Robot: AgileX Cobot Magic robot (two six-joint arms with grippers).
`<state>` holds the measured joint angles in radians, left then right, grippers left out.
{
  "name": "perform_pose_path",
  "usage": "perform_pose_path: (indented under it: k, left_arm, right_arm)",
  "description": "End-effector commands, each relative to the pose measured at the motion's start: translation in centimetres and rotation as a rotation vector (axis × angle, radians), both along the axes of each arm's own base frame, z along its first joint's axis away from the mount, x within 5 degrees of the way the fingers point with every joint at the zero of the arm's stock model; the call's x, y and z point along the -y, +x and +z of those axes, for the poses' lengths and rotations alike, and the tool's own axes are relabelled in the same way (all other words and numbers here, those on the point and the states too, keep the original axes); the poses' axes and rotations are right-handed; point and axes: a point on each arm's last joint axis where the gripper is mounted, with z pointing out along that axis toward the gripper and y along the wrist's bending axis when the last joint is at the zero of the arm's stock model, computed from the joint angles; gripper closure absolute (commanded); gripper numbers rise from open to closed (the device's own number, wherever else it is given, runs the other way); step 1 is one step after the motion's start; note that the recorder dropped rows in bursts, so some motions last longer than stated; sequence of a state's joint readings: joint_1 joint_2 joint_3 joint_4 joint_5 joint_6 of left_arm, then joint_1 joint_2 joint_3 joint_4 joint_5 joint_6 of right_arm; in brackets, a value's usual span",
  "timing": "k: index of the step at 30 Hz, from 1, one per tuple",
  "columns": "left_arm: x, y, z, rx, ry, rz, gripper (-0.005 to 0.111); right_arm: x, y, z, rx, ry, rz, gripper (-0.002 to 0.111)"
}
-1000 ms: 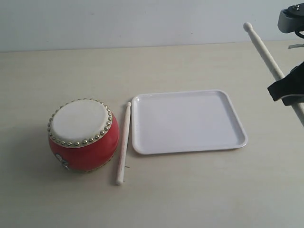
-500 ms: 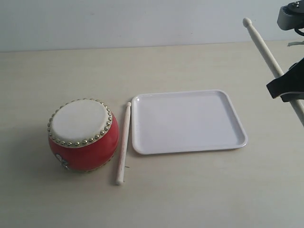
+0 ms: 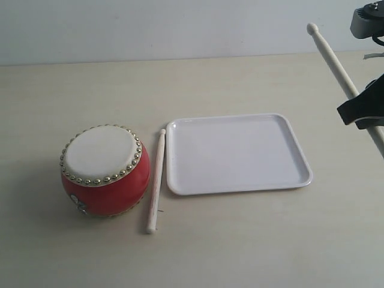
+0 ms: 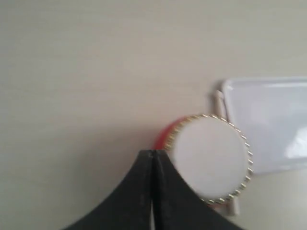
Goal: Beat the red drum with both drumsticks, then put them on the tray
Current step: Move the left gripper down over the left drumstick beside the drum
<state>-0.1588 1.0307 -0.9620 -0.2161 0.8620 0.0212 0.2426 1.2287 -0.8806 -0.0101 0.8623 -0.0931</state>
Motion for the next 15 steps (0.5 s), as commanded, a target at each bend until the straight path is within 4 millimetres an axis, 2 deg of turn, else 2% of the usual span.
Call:
perform_pose_path:
  k: [1, 5, 9, 12, 15]
  left_arm:
    - [5.3, 1.4, -2.1, -0.088, 0.0, -0.125, 0.107]
    - [9.9, 2.5, -5.4, -0.124, 0.121, -0.152, 0.107]
    - [12.5, 3.5, -8.3, -0.2, 0.162, -0.132, 0.103]
    - [13.4, 3.8, -9.5, -0.293, 0.172, -0.121, 0.09]
    - [14.2, 4.0, -9.7, -0.322, 0.116, -0.109, 0.074]
  right_arm:
    - [0.0, -0.1, 0.2, -0.003, -0.012, 0.012, 0.108]
    - [0.1, -0.2, 0.2, -0.013, -0.015, 0.012, 0.108]
    - [0.1, -0.2, 0.2, -0.013, -0.015, 0.012, 0.108]
    - [0.1, -0.2, 0.2, -0.013, -0.015, 0.012, 0.108]
    - [0.0, -0.1, 0.2, -0.002, -0.012, 0.012, 0.108]
